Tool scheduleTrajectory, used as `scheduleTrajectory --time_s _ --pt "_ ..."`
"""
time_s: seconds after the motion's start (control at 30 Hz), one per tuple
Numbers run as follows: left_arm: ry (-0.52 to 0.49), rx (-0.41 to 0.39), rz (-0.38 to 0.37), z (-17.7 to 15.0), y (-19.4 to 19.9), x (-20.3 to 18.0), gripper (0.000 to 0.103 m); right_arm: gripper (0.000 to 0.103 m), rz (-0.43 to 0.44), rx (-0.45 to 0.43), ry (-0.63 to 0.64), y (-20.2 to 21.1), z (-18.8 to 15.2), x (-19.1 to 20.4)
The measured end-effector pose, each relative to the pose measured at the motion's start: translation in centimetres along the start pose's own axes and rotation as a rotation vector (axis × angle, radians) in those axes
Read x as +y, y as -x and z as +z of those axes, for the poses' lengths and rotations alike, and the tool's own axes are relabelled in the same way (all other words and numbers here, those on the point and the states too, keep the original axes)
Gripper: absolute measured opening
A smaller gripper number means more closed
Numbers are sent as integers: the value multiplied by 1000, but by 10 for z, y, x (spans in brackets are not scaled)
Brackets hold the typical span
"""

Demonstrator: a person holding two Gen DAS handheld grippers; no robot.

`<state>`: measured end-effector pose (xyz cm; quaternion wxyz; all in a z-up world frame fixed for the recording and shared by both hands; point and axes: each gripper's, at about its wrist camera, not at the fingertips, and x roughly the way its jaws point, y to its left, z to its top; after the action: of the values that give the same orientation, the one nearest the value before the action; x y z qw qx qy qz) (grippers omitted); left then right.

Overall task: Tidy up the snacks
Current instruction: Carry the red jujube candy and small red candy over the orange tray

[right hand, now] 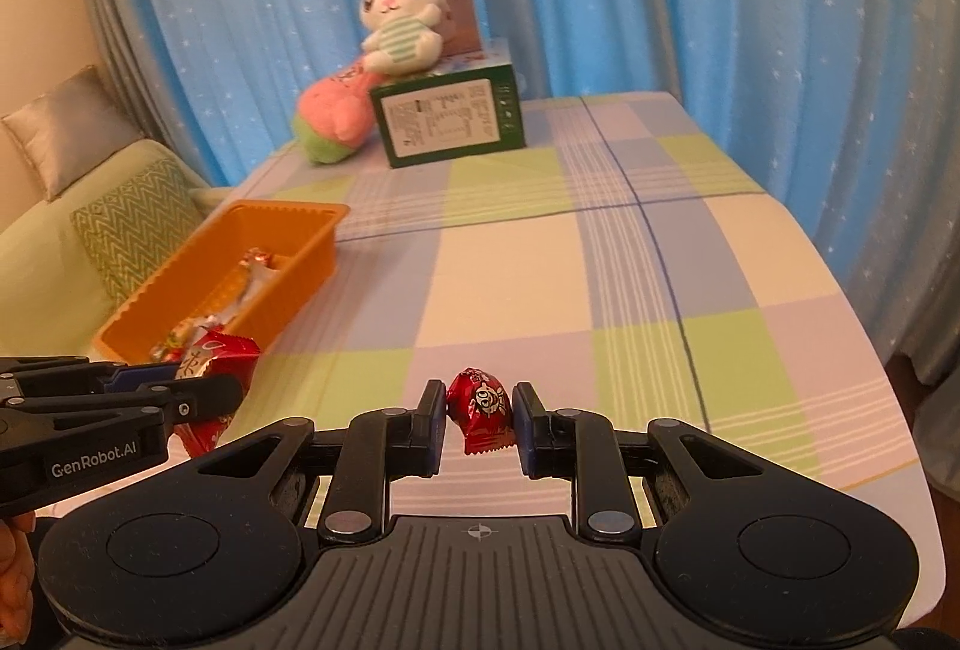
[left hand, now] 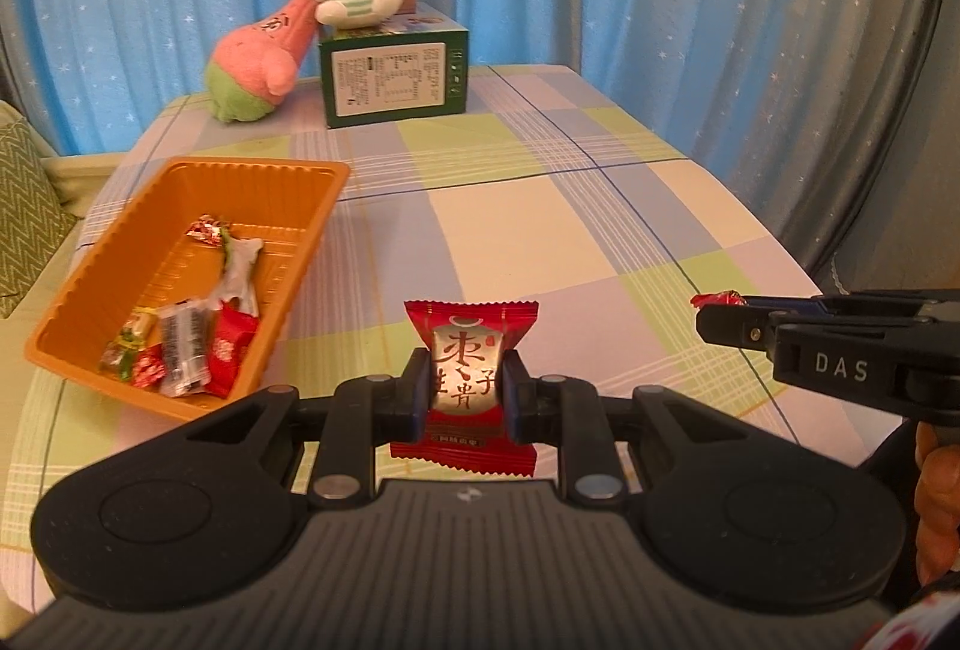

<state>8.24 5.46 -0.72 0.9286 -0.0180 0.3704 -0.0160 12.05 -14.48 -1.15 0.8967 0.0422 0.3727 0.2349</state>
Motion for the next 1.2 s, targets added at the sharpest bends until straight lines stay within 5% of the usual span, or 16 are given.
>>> scheduleTrajectory --time_s 1.2 --pt "97 -22 108 -2 23 71 21 24 119 18 121 -31 14 72"
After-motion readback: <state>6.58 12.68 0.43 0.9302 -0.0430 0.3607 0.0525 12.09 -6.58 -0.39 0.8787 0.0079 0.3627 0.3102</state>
